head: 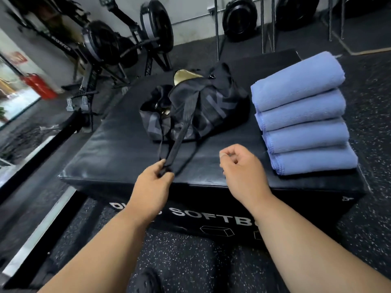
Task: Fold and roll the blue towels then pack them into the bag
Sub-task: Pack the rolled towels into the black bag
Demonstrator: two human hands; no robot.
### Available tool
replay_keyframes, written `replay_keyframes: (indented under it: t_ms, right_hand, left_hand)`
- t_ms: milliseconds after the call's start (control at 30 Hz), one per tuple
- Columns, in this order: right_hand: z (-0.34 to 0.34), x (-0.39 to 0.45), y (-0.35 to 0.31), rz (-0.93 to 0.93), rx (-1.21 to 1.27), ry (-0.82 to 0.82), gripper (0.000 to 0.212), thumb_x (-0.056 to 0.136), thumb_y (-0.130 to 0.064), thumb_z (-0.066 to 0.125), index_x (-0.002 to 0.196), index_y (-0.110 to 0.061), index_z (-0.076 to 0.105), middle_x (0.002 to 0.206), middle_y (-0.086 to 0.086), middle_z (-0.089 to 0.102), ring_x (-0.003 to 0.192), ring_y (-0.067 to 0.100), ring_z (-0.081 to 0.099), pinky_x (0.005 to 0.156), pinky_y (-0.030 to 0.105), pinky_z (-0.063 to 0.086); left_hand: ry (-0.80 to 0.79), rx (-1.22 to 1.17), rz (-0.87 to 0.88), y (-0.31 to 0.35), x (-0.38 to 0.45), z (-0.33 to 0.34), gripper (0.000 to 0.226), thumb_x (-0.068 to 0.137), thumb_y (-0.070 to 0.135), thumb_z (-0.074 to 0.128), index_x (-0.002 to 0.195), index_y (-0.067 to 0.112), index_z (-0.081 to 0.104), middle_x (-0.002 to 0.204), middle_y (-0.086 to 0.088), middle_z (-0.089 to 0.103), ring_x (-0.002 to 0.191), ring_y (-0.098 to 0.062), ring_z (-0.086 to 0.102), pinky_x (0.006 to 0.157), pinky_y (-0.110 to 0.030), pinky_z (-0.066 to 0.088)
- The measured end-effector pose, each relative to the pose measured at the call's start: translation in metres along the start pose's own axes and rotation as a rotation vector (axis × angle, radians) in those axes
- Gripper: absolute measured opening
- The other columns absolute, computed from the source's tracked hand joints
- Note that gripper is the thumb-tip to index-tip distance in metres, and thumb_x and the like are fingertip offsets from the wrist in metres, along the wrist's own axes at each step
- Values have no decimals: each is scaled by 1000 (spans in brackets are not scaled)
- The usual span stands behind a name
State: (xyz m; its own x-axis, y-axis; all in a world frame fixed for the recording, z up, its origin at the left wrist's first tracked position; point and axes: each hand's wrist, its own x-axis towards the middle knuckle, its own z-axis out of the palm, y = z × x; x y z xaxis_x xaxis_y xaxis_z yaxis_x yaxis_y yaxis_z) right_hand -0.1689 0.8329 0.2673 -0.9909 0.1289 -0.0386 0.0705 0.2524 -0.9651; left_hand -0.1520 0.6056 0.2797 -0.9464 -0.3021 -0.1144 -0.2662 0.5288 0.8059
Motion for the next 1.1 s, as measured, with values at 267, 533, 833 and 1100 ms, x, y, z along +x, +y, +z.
replay_keyframes:
  t_ms: [267,533,833,1100]
  right_hand:
    - [15,-25,-13,-10,74,-88,18,83,-56,56,91,-44,66,84,-6,74,82,18,71,86,53,59]
    - [15,-41,-24,-86,-47,-179,53,94,-56,61,83,-5,57,67,14,56,64,29,52,66,45,48]
    - [2,-20,-15,-45,-232,-67,43,95,-42,58,72,-16,32,59,-1,32,58,19,29,55,37,29]
    - [6,-6,-4,-44,-228,-38,18,94,-44,63,109,-35,57,75,-10,65,71,6,60,65,30,48]
  left_hand:
    - [-142,260,255,1,-114,-6,41,89,24,59,125,41,69,112,22,71,108,1,65,97,-22,52]
    - [-200,418,316,9,-149,5,65,94,44,56,157,36,44,135,23,56,135,-6,45,119,-31,38]
    - [51,396,251,27,-100,-20,54,93,30,65,147,34,57,125,22,63,113,5,57,106,-22,47]
    - [133,666,343,24,5,-44,57,88,30,63,145,30,59,149,7,52,145,-19,34,125,-36,25]
